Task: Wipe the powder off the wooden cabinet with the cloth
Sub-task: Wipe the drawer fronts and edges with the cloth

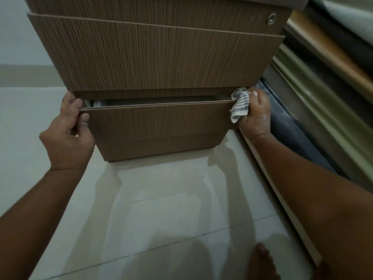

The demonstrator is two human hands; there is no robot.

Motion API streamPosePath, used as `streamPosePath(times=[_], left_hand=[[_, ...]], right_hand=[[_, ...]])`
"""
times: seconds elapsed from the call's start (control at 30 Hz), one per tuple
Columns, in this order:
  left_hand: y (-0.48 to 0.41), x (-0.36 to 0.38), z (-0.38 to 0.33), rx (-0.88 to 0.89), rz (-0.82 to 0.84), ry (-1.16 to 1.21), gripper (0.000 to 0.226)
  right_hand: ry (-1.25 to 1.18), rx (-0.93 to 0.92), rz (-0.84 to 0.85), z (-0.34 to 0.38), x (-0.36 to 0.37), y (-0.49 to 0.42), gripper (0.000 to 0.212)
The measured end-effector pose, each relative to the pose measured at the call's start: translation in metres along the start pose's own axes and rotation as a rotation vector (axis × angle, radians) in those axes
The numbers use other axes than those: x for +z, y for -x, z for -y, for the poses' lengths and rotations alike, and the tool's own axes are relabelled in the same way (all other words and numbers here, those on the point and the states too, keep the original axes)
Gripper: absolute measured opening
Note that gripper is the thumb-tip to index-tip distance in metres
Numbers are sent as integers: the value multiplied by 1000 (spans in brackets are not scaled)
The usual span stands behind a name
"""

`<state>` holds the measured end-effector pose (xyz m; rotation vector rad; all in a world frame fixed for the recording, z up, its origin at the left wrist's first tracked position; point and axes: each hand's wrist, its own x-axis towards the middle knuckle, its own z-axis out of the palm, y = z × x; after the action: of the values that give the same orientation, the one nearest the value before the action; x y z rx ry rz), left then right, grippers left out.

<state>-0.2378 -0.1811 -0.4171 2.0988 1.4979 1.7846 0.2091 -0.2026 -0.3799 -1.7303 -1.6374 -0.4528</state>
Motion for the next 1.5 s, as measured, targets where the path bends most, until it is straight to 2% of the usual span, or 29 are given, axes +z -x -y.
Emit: streamPosePath(times=[0.07,0.17,0.23,0.3,0.37,0.5,0.6,0.7,0.73,0.83,0.93,1.0,1.07,1.13,1.2,1.3,1.4,1.5], left_hand=[[1,-1,-3,-5,-20,-14,37],[6,0,-5,-34,-19,-64,50],[10,2,-5,-32,-12,-93,56],[10,5,-2,-27,-6,-113,59],[6,10,1,-43,-6,-127,59],[-2,17,2,-67,-13,-145,57],[-10,18,2,-81,-8,-107,57],[-15,17,2,-73,-8,-101,56],[-15,17,2,-69,3,-92,55],[-15,12,9,-6,52,-98,54],[-12,2,13,-13,142,-90,58],[-9,-2,18,-73,189,-85,64],[-7,-4,22,-123,216,-66,70],[-7,-4,24,-141,235,-62,74],[-7,-2,25,-142,266,-94,76],[-2,2,27,-161,282,16,64],[2,7,28,33,269,-121,72],[1,9,24,83,254,-151,65]], right_hand=[[-28,228,-32,-7,-5,5,31],[-161,607,-180,-13,-6,18,36],[-282,752,-336,-7,-4,20,41],[-349,788,-460,4,2,15,45],[-387,713,-502,19,7,8,48],[-460,336,-521,69,15,0,38],[-567,118,-397,111,25,0,34],[-629,-90,-265,161,40,7,40],[-606,-102,-207,182,44,12,41],[-553,-201,-170,232,59,23,35],[-587,-430,-90,258,82,34,51],[-662,-441,-48,274,102,40,48],[-646,-458,-78,290,122,47,42],[-556,-499,-72,299,142,57,48],[-437,-532,-67,300,158,67,64],[-203,-554,-33,295,173,75,70],[-61,-571,-36,281,178,70,63],[-27,-553,-52,257,174,70,82]])
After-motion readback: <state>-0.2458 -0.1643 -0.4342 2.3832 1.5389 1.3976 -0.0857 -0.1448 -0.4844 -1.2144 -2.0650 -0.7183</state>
